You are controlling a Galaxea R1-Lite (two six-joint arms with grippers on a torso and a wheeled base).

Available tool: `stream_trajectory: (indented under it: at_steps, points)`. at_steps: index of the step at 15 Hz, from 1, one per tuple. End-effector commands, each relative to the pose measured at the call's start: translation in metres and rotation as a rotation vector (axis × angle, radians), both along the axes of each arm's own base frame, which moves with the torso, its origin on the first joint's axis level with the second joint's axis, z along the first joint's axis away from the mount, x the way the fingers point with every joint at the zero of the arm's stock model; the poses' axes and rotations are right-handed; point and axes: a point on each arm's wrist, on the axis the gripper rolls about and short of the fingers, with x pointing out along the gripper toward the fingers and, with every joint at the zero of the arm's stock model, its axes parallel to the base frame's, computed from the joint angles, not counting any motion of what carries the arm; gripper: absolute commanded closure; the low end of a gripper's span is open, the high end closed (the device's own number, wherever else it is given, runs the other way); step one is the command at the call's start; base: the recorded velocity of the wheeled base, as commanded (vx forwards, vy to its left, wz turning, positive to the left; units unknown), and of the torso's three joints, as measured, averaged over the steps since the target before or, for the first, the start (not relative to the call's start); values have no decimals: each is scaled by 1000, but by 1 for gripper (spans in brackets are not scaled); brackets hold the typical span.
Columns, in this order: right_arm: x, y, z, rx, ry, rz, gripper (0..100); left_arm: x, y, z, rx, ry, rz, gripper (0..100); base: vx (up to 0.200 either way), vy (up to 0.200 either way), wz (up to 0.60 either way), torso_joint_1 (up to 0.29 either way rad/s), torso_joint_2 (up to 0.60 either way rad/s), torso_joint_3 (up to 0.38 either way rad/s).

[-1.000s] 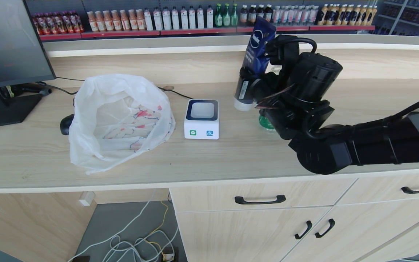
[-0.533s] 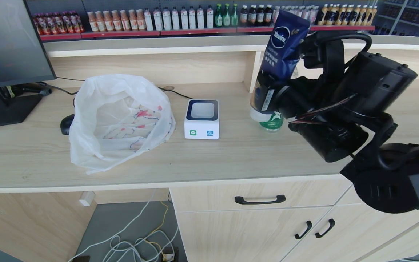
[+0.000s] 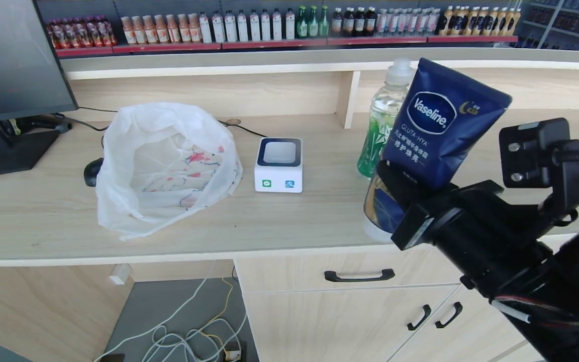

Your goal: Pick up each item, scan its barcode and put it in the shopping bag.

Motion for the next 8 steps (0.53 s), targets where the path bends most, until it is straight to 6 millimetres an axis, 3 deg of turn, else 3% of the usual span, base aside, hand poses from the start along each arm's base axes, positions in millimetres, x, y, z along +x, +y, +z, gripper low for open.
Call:
stream_trajectory:
  at_steps: [1,8]
  points:
    - [-17,-8,-5,-10,6,32,100,0,0,0,0,2,0,0,0,0,0,0,0,0]
    - [-34,-7,-5,-101,-44,71,100,0,0,0,0,2,0,0,0,0,0,0,0,0]
